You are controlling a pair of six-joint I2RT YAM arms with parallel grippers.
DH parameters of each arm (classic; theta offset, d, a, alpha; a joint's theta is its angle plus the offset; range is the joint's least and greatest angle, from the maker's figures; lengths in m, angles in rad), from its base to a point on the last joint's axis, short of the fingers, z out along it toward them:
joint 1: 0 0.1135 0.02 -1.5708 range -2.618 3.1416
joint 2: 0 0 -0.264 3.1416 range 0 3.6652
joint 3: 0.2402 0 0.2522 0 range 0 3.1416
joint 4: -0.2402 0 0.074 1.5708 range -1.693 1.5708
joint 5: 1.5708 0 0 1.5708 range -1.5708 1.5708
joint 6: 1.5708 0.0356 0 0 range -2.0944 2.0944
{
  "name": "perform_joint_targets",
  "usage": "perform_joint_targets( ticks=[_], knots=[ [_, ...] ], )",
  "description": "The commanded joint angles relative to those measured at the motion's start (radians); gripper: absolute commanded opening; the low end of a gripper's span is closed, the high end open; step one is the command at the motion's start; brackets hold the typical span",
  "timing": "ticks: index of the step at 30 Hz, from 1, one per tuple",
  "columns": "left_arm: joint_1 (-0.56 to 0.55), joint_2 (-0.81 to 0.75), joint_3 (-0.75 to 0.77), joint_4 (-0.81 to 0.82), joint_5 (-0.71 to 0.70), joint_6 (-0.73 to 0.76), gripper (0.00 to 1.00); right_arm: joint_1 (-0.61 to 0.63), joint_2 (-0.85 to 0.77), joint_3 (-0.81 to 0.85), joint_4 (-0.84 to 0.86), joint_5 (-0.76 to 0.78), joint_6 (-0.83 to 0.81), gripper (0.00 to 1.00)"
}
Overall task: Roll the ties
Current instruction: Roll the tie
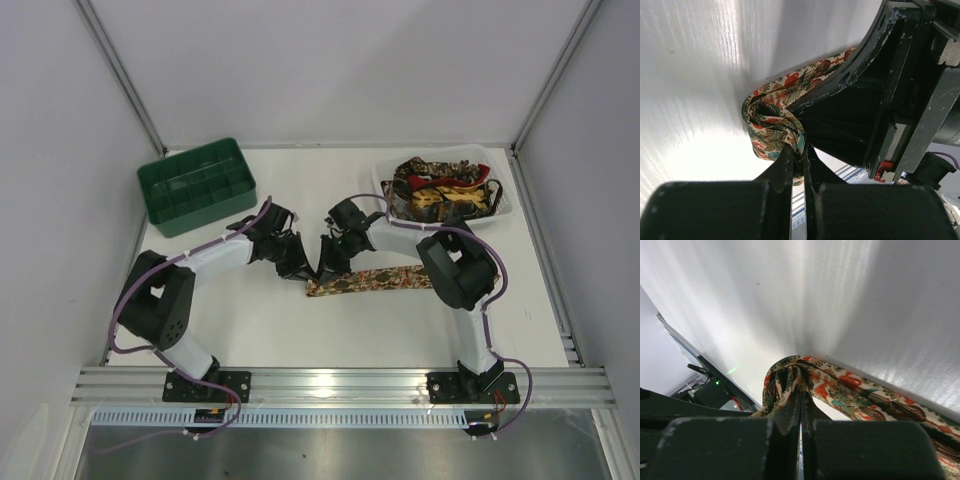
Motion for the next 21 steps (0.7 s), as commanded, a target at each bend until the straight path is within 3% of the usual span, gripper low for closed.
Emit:
perform_joint_targets(
  ticks=[1,21],
  knots=[
    [-0.041,0.040,0.087,0.026,0.026,-0.051,0.03,0.012,-0.002,0.003,0.086,-0.071,0.045,0.00],
    [-0.104,0.189,0.220,-0.111,-0.110,-0.013,0.00,-0.083,-0.103,-0.143,0.079,-0.023,0.073,0.00]
  ],
)
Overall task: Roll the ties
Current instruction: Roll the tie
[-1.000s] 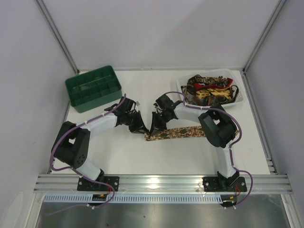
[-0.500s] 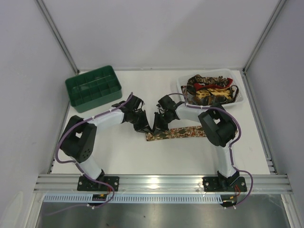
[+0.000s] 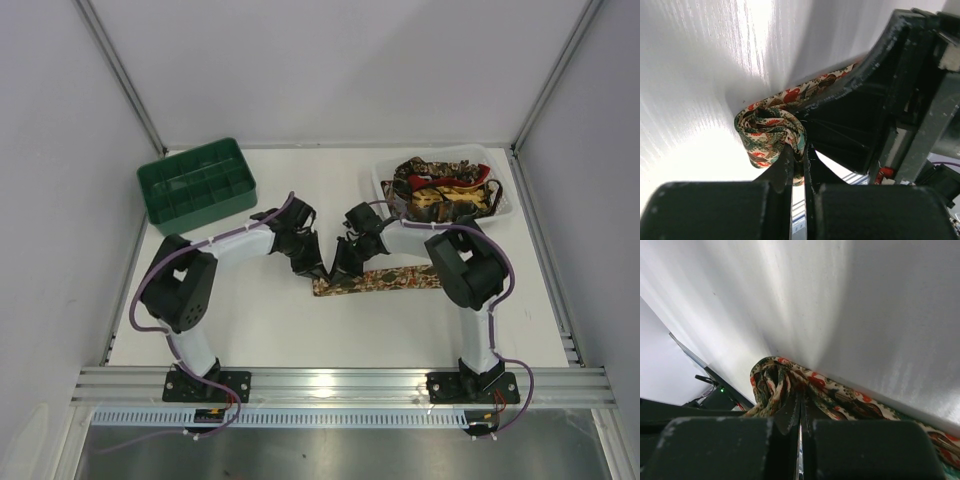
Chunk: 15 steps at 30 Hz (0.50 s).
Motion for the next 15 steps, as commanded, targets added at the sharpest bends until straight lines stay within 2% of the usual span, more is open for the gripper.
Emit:
perform_joint_targets(
  ticks=[1,6,15],
  knots=[
    [-0.016,0.035,0.060,-0.027,-0.046,0.002,0.00,-0.018,-0.088,-0.018,0.006,-0.009,0.006,0.00],
    [-0.022,0.072,0.089,-0.039,-0.049,0.005,0.00,-0.062,-0.113,-0.032,-0.075,0.038,-0.081,0.00],
    [-0.066,0.124,0.125,-0.022,-0.060,-0.027,0.01,-0.084,-0.100,-0.104,-0.046,0.038,-0.098,0.00]
  ],
)
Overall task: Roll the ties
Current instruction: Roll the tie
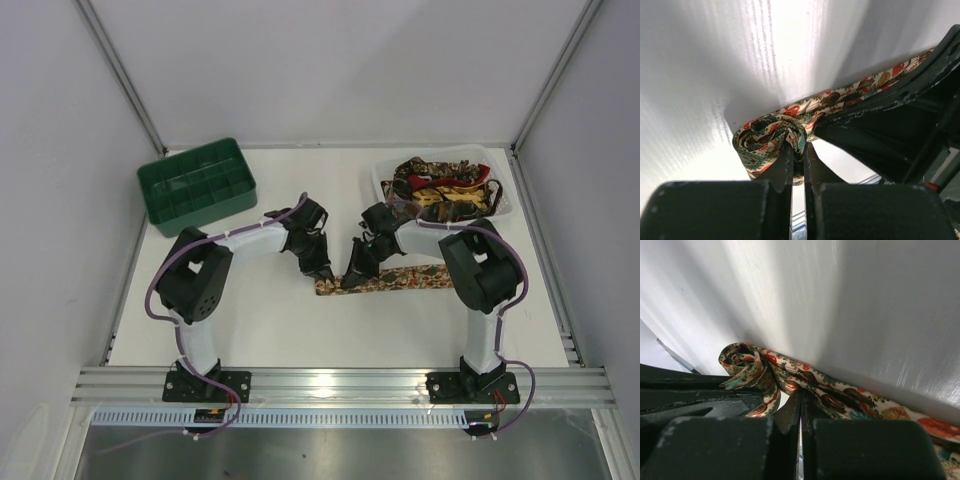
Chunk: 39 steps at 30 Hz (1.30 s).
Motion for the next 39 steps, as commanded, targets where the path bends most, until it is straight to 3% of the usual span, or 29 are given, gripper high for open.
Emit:
perform_joint_targets(
  ticks=[1,4,6,11,16,28,39],
  knots=[
    [-0.029,0.029,0.046,0.007,-0.017,-0.024,0.00,-0.013,-0.027,-0.027,0.013,-0.007,-0.014,0.00],
    [-0.041,0.038,0.056,0.013,-0.020,-0.026,0.02,-0.022,-0.034,-0.033,0.007,-0.012,-0.021,0.00],
    [-0.041,0.040,0.047,0.020,-0.015,-0.026,0.14,-0.031,-0.033,-0.035,0.007,-0.018,-0.024,0.00],
    [-0.041,0.011,-0.006,0.085,0.006,-0.026,0.31,-0.050,-0.051,-0.039,0.007,-0.024,-0.024,0.00],
    [-0.041,-0.015,-0.047,0.131,0.012,-0.013,0.40,-0.068,-0.083,-0.027,-0.010,-0.021,-0.031,0.00],
    [-0.041,-0.119,-0.105,0.235,0.041,-0.041,0.47,-0.074,-0.113,0.016,-0.033,-0.064,-0.054,0.00],
    [-0.039,-0.231,-0.122,0.229,0.021,0.003,0.55,-0.048,-0.140,0.060,-0.083,-0.050,-0.079,0.00]
  ],
)
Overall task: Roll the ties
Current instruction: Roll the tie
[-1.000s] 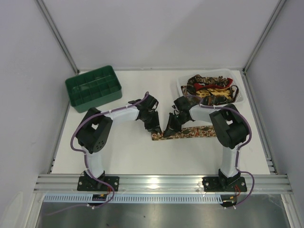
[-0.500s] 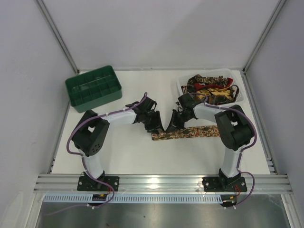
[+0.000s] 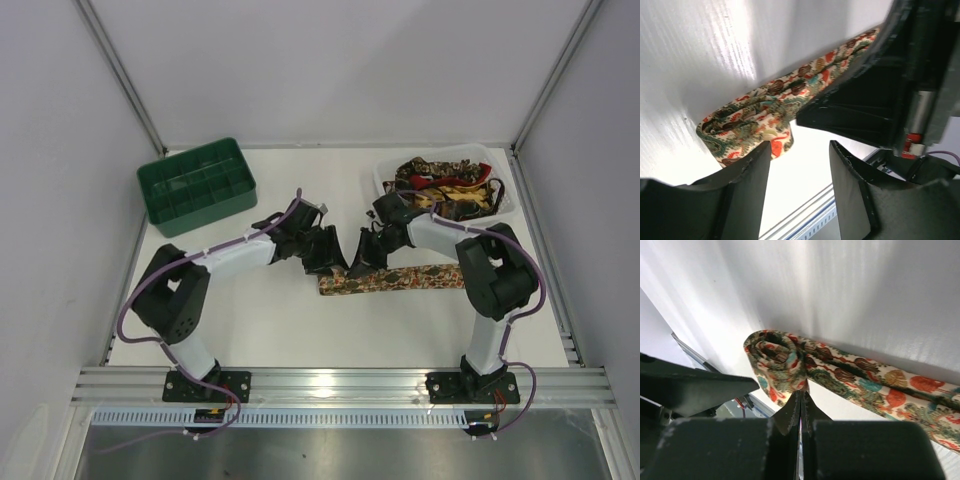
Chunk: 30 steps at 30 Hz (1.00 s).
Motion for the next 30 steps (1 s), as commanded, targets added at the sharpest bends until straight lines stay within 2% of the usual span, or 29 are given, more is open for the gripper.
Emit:
perform_joint_targets(
  ticks=[1,7,14,15,22,30],
  knots=[
    [0.000,-0.084,0.007,0.006,-0.004,0.032,0.56,0.025,-0.049,0.072,-0.029,-0.004,-0.034,0.00],
    [0.036,-0.164,-0.005,-0.039,-0.012,0.065,0.57,0.072,-0.055,0.106,-0.056,0.036,-0.047,0.00],
    [0.144,-0.287,-0.137,-0.043,0.036,0.089,0.59,0.091,-0.028,0.112,-0.061,0.064,-0.048,0.00],
    [0.152,-0.293,-0.147,-0.043,0.046,0.091,0.64,0.089,-0.023,0.113,-0.062,0.067,-0.054,0.00],
    [0.173,-0.307,-0.220,0.033,0.120,0.019,0.73,0.084,0.008,0.109,-0.072,0.088,-0.079,0.00],
    [0.172,-0.239,-0.238,0.101,0.163,-0.012,0.75,0.068,0.038,0.086,-0.061,0.098,-0.082,0.00]
  ],
)
